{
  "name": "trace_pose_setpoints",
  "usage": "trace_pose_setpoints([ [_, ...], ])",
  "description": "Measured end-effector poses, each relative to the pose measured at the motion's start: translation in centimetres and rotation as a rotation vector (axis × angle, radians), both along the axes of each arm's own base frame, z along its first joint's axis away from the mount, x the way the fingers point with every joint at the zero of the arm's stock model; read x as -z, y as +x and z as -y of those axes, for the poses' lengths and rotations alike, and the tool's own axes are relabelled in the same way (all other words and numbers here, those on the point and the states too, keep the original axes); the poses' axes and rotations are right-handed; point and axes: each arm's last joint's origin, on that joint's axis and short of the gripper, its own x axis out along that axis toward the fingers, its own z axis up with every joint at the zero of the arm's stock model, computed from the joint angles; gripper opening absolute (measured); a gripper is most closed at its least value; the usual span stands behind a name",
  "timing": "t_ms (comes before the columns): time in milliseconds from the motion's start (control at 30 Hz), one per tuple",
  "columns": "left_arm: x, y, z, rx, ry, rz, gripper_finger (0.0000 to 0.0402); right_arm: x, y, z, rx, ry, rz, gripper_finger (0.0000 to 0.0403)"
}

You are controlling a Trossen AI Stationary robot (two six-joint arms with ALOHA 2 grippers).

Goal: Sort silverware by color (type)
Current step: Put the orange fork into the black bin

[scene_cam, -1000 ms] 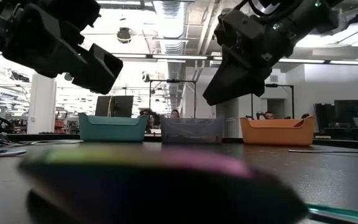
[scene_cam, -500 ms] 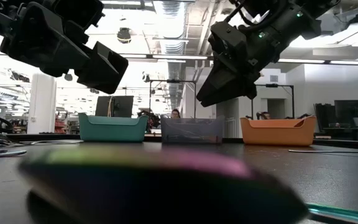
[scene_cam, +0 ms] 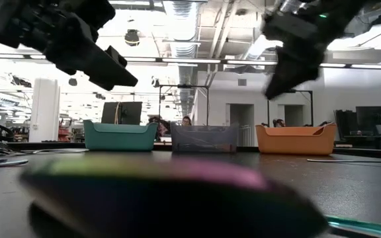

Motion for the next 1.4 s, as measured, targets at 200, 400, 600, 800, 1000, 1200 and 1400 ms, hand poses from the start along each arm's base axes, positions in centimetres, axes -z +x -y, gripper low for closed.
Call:
trace_pose_setpoints([
  [200, -0.5, -0.3, -0.3, -0.058, 0.03, 0.014, 0.016, 1.4, -4.1, -0.8, 0.162, 0.087, -0.31, 0.0138],
  [400, -0.4, -0.3, -0.6, -0.151, 0.075, 0.024, 0.016, 4.2, -6.0, -1.8, 0.227, 0.139, -0.448, 0.0138],
  [600, -0.3, -0.3, -0.7, -0.172, 0.088, 0.011, 0.016, 6.0, -6.6, -1.8, 0.267, 0.148, -0.504, 0.0138],
  [800, -0.2, -0.5, -1.1, -0.326, 0.094, 0.009, 0.016, 6.3, -5.6, -2.1, 0.186, 0.153, -0.467, 0.0138],
  [1000, -0.7, -1.6, -1.7, -0.415, 0.017, -0.04, 0.016, 6.3, -4.2, -2.5, 0.044, 0.161, -0.373, 0.0138],
  [1200, -0.4, -5.6, -1.6, -0.57, -0.347, -0.361, 0.016, 6.1, -3.4, -2.2, 0.012, 0.152, -0.319, 0.0138],
  [1400, 0.1, -9.0, 1.4, -0.51, -0.598, -0.721, 0.016, 6.1, -3.3, -2.1, 0.02, 0.135, -0.313, 0.0138],
])
